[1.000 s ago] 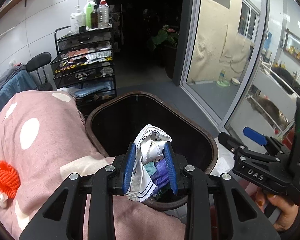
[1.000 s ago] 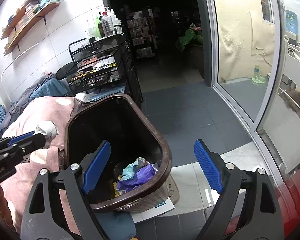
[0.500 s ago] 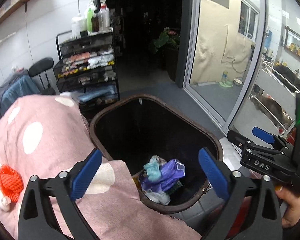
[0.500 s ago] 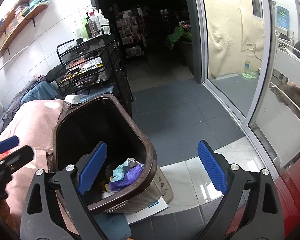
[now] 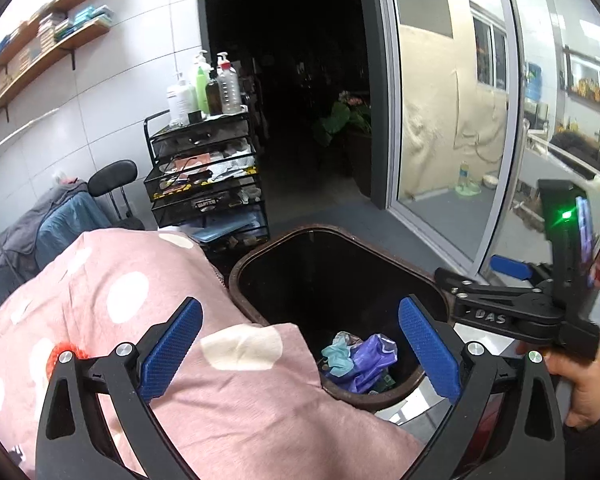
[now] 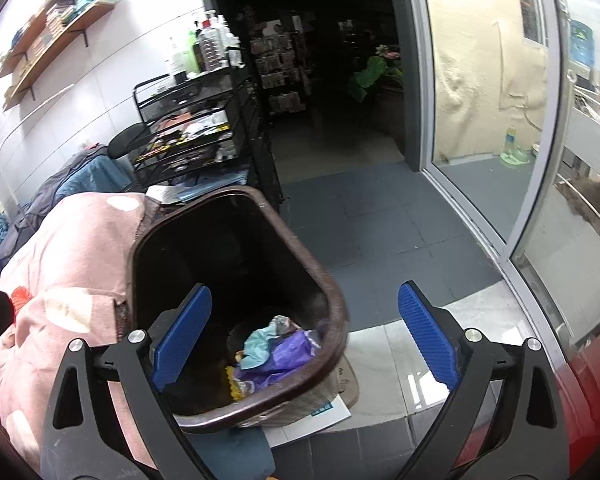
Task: Collect trash
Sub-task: 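Move both tools back over the bed toward the orange mesh net, then grasp the white tissue with the left gripper while the right grasps the orange mesh net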
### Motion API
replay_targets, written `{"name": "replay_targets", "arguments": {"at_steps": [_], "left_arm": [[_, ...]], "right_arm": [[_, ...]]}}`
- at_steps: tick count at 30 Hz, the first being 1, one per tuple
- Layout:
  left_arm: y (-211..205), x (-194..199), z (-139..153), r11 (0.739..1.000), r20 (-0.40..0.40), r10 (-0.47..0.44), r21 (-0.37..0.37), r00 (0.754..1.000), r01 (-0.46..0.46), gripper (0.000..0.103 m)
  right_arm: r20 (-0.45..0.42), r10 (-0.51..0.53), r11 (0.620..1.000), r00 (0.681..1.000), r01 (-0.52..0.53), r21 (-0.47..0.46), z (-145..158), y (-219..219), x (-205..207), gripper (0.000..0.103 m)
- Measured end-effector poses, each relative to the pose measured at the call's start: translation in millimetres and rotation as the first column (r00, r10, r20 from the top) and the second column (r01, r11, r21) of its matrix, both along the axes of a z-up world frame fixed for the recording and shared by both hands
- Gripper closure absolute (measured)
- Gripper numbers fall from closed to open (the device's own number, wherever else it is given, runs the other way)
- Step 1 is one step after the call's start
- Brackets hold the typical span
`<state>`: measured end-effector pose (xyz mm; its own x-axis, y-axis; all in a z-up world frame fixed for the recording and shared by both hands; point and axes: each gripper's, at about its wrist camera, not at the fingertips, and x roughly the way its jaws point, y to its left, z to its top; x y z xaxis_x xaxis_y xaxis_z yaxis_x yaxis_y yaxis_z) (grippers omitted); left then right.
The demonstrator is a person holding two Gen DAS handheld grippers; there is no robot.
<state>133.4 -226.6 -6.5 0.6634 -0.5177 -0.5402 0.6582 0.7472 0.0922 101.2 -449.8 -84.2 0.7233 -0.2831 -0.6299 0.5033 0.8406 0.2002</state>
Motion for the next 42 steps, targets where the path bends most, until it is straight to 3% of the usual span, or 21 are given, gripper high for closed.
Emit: {"name": "replay_targets", "arguments": {"at_steps": [10, 16, 23, 33, 42], "left_arm": [[57.0, 3.2, 4.7, 0.992, -0.022, 0.101, -0.077, 0.995, -0.102, 0.005], [97.1, 6.9, 0.9, 0.976, -0.016, 0.203, -0.074, 0.979, -0.203, 0.005], [147.9, 9.6, -2.8, 0.949, -0.060, 0.296, -0.094, 0.953, -0.300, 0.006], [222.2, 22.2, -22.3, 0.897, -0.124, 0.432, -0.048, 0.894, -0.440, 0.006], [249.2, 65.0, -38.9, 0.884, -0.156, 0.468, 0.078, 0.870, -0.461, 0.006]], "right_arm": [[0.025, 0.142, 0.990, 0.990, -0.141, -0.027, 15.5, 50.3, 21.8, 0.009], [0.038, 0.257, 0.966, 0.966, -0.255, -0.052, 27.5, 92.1, 40.3, 0.009], [0.051, 0.424, 0.904, 0.904, -0.419, -0.078, 42.0, 148.0, 62.4, 0.009], [0.023, 0.625, 0.779, 0.780, -0.623, -0.070, 50.6, 229.3, 95.0, 0.007], [-0.008, 0.659, 0.751, 0.752, -0.658, -0.058, 50.7, 267.5, 111.2, 0.007]]}}
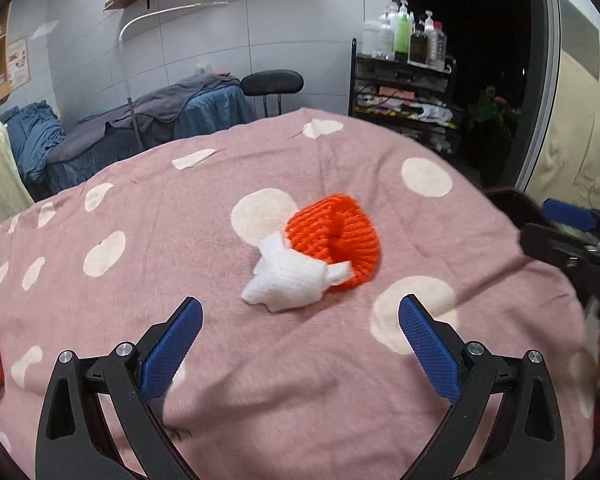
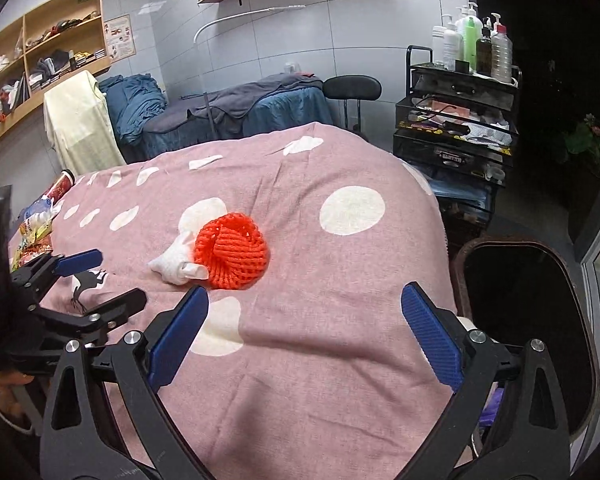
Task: Collect trash
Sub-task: 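Grasp the white tissue with the left gripper while the right grasps the orange mesh net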
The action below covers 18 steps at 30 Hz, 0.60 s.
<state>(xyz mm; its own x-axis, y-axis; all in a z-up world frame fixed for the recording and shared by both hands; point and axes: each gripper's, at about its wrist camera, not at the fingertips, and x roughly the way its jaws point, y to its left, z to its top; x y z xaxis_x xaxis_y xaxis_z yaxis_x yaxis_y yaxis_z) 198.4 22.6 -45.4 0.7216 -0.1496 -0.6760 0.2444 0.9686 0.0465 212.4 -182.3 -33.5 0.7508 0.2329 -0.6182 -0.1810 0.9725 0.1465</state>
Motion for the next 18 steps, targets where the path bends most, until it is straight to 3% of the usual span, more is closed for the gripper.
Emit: {"name": "replay_targets", "arguments": {"at_steps": [7, 11, 14, 18], "left_arm": [[-6.4, 45.6, -17.0, 0.996, -0.120, -0.048, 0.069, 0.992, 0.056, 0.014], [-8.7, 63.6, -30.2, 0.993, -0.203, -0.039, 0.098, 0.978, 0.060, 0.040], [-5.0, 58.2, -26.1, 0.995, -0.186, -0.054, 0.073, 0.981, 0.068, 0.062], [8.3, 38.0, -11.1, 1.000, -0.118, -0.013, 0.019, 0.993, 0.015, 0.068]], "right_arm": [[-0.018, 0.000, 1.000, 1.000, -0.001, -0.009, -2.8, 1.4, 2.3, 0.007], [-0.031, 0.001, 1.000, 1.000, -0.001, -0.007, -4.5, 0.7, 4.1, 0.007], [-0.036, 0.013, 1.000, 0.999, -0.014, -0.006, -4.3, 1.9, 4.9, 0.007], [-0.040, 0.042, 0.999, 0.998, -0.042, 0.001, -4.0, 8.0, 9.0, 0.007]]}}
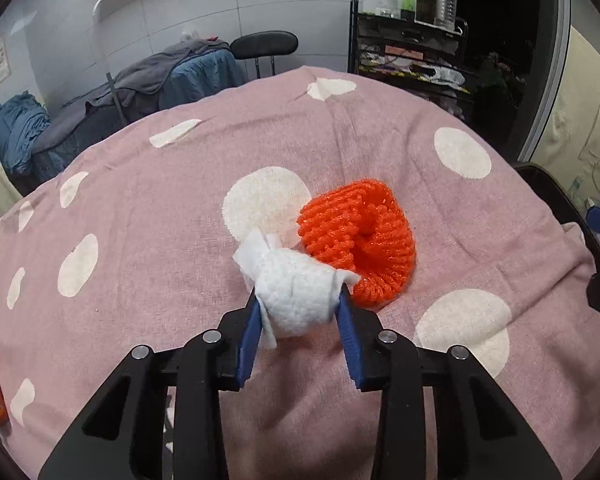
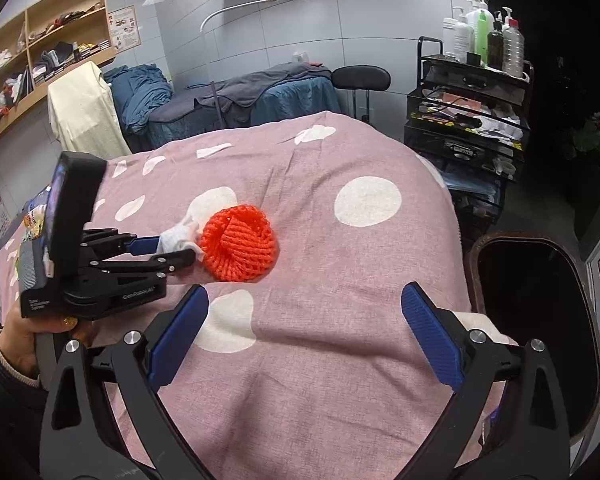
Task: Collect trash
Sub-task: 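Grasp the white tissue with the left gripper while the right grasps the orange mesh net, then carry the orange net into the wastebasket and open the right gripper while left holds the tissue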
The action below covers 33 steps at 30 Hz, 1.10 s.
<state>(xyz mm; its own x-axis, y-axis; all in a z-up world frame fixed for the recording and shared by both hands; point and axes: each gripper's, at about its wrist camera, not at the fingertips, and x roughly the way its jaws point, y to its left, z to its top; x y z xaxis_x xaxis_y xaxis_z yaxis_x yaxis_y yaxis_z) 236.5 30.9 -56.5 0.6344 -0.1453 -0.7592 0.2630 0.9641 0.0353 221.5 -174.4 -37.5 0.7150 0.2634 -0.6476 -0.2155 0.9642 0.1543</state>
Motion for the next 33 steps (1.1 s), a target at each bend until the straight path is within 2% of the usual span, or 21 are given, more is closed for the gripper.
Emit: {"name": "replay_targets", "arguments": {"at_steps": [7, 10, 14, 18, 20, 24, 26, 27, 28, 33], "left_arm": [[24.7, -38.9, 22.0, 0.992, 0.092, 0.097, -0.084, 0.991, -0.089, 0.068], [32.8, -50.7, 27.4, 0.987, 0.115, 0.133, -0.107, 0.984, -0.121, 0.068], [35.7, -61.9, 30.1, 0.984, 0.136, 0.166, -0.093, 0.977, -0.155, 0.068], [37.5, -70.5, 29.0, 0.981, 0.135, 0.180, -0.101, 0.974, -0.167, 0.068], [37.9, -72.8, 28.6, 0.980, 0.135, 0.186, -0.103, 0.973, -0.173, 0.068], [39.5, -75.3, 28.1, 0.978, 0.129, 0.189, -0.117, 0.974, -0.174, 0.068], [40.0, -77.0, 28.3, 0.978, 0.130, 0.187, -0.119, 0.974, -0.172, 0.068], [40.3, -77.7, 28.4, 0.978, 0.131, 0.187, -0.119, 0.974, -0.172, 0.068], [40.5, -78.4, 28.1, 0.978, 0.130, 0.187, -0.121, 0.974, -0.171, 0.068], [39.8, -83.3, 27.3, 0.976, 0.132, 0.189, -0.133, 0.973, -0.171, 0.068]], "right_arm": [[-0.034, 0.110, 0.994, 0.993, -0.110, -0.003, -0.2, 31.9, 19.9, 0.007], [-0.067, 0.168, 0.984, 0.984, -0.171, -0.040, -2.4, 56.5, 35.6, 0.007], [-0.143, 0.218, 0.966, 0.965, -0.235, -0.111, -9.9, 92.8, 66.0, 0.007], [-0.205, 0.219, 0.948, 0.954, -0.258, -0.185, -23.5, 116.9, 89.6, 0.009], [-0.265, 0.210, 0.943, 0.941, -0.266, -0.200, -35.2, 123.9, 104.5, 0.016], [-0.319, 0.196, 0.950, 0.927, -0.260, -0.171, -50.3, 123.4, 121.0, 0.029], [-0.349, 0.175, 0.959, 0.921, -0.239, -0.151, -58.0, 118.8, 126.8, 0.053], [-0.348, 0.170, 0.963, 0.922, -0.230, -0.140, -58.8, 116.0, 126.8, 0.058], [-0.338, 0.178, 0.965, 0.924, -0.230, -0.122, -57.4, 113.3, 125.3, 0.068], [-0.239, 0.191, 0.974, 0.952, -0.213, -0.071, -39.8, 101.5, 111.9, 0.074]]}}
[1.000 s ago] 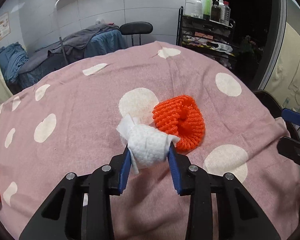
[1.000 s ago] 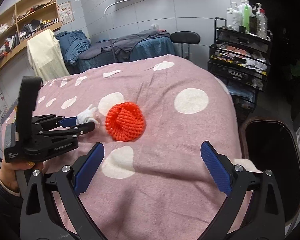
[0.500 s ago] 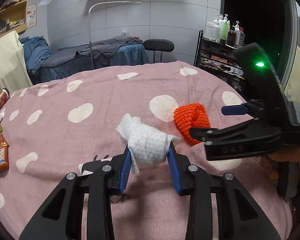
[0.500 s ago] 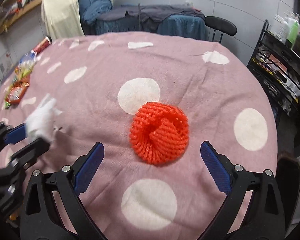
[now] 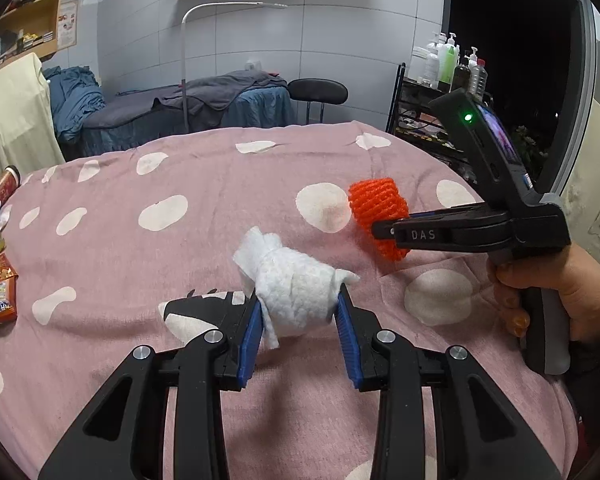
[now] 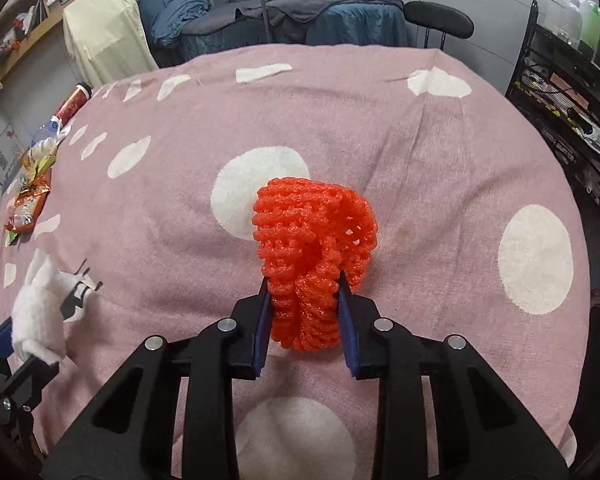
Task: Collect trash
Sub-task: 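Carry the orange net into the wastebasket and open the right gripper while left holds the tissue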
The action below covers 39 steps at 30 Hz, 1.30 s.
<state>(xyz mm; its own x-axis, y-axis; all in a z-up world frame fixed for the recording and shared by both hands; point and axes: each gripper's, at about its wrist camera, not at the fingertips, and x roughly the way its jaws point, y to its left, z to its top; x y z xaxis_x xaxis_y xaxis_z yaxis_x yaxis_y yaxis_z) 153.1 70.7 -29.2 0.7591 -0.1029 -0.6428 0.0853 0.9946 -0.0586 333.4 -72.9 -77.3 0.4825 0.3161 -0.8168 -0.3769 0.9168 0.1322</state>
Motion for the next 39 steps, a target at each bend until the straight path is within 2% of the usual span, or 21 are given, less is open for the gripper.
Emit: {"name": "replay_targets", "arguments": {"at_steps": [3, 7, 12, 26, 32, 39], "left_arm": [[0.8, -4.2, -1.3, 1.000, 0.001, 0.003, -0.012, 1.000, -0.003, 0.068], [-0.1, -9.7, -2.1, 1.000, 0.009, 0.010, -0.029, 1.000, -0.009, 0.068], [-7.5, -15.7, -0.6, 0.999, 0.023, 0.003, -0.040, 1.000, -0.003, 0.068], [-42.9, -22.3, 3.8, 0.994, 0.051, -0.088, -0.060, 0.995, 0.091, 0.068], [-59.9, -23.3, 7.0, 0.987, 0.067, -0.135, -0.076, 0.989, 0.140, 0.068], [-83.8, -22.4, 10.6, 0.975, 0.087, -0.200, -0.084, 0.976, 0.208, 0.068]], "right_arm": [[0.048, -0.011, 0.998, 0.999, 0.008, 0.060, 16.2, -9.7, -14.1, 0.074], [0.146, -0.007, 0.997, 0.989, -0.005, 0.078, 41.3, -17.9, -43.2, 0.074], [0.217, -0.017, 0.993, 0.976, -0.009, 0.121, 61.7, -31.7, -75.2, 0.074], [0.278, -0.125, 0.975, 0.953, 0.065, 0.213, 76.3, -96.3, -128.1, 0.074], [0.293, -0.212, 0.961, 0.932, 0.144, 0.236, 75.6, -132.3, -146.9, 0.074], [0.299, -0.341, 0.932, 0.891, 0.279, 0.231, 65.1, -182.6, -162.9, 0.074]]}}
